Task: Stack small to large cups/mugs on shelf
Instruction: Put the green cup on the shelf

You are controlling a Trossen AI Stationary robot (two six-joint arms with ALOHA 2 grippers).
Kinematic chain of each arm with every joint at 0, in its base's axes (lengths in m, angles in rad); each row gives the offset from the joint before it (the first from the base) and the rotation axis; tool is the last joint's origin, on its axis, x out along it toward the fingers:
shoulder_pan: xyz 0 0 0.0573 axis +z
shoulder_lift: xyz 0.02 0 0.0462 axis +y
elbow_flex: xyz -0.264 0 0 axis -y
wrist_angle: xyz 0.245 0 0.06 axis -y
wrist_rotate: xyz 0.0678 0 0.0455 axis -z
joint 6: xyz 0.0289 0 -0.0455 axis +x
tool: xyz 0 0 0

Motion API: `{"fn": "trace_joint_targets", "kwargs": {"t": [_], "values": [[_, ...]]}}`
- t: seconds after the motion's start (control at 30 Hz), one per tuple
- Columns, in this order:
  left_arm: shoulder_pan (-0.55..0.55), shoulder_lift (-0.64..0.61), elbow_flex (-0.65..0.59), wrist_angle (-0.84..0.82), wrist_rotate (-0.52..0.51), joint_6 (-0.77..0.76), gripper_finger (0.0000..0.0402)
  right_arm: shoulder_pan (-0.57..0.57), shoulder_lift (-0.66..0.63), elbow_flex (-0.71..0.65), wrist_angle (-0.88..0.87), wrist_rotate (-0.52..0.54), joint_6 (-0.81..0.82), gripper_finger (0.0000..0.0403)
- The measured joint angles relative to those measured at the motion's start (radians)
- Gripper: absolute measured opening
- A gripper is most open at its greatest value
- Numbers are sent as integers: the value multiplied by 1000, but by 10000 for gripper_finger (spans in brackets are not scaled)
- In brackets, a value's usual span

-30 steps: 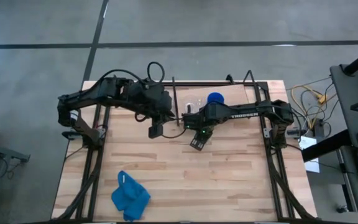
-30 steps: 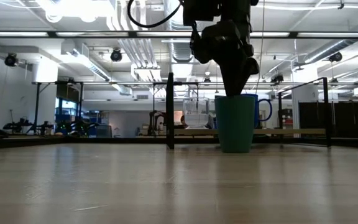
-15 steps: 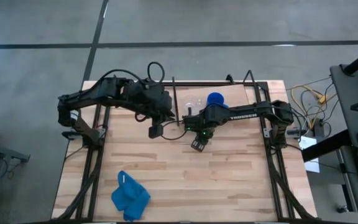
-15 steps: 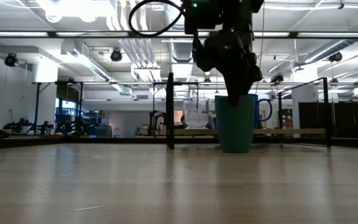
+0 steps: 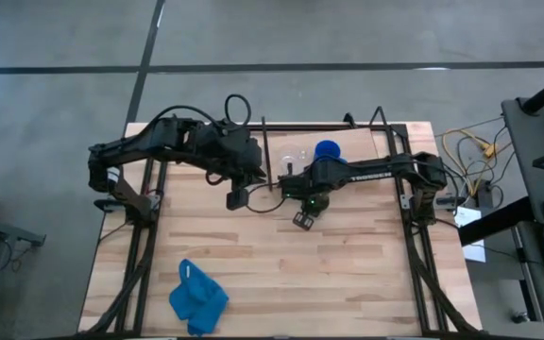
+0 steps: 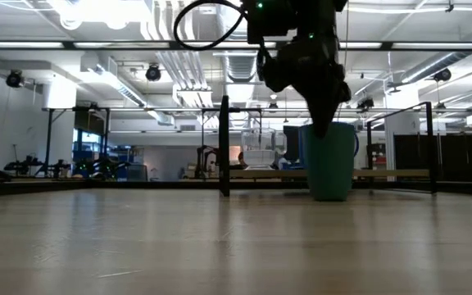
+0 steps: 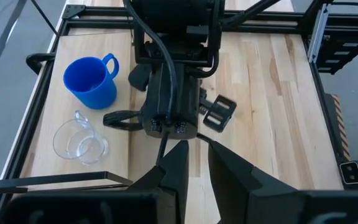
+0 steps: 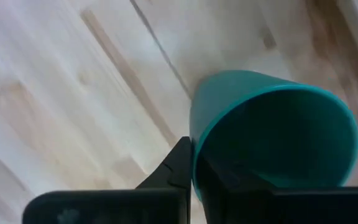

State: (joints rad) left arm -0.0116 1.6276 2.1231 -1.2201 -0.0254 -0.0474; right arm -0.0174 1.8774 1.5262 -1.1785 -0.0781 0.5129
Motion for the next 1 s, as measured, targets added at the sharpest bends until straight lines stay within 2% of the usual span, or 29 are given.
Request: {"fn": "trace_joint_targets", "kwargs": {"t": [0.47, 0.67, 0.83, 1.0], "values": [[0, 0, 0, -1, 1, 0, 47, -2, -180, 58, -244, 23, 36, 9], [0, 0, 0, -1, 1, 0, 47, -7, -262, 57, -406, 115, 67, 9], [0, 0, -1, 0, 0, 0, 47, -49, -341, 49, -395, 149, 74, 9], [0, 1, -2, 0, -3, 0, 47, -143, -402, 42, -392, 196, 62, 9]]}}
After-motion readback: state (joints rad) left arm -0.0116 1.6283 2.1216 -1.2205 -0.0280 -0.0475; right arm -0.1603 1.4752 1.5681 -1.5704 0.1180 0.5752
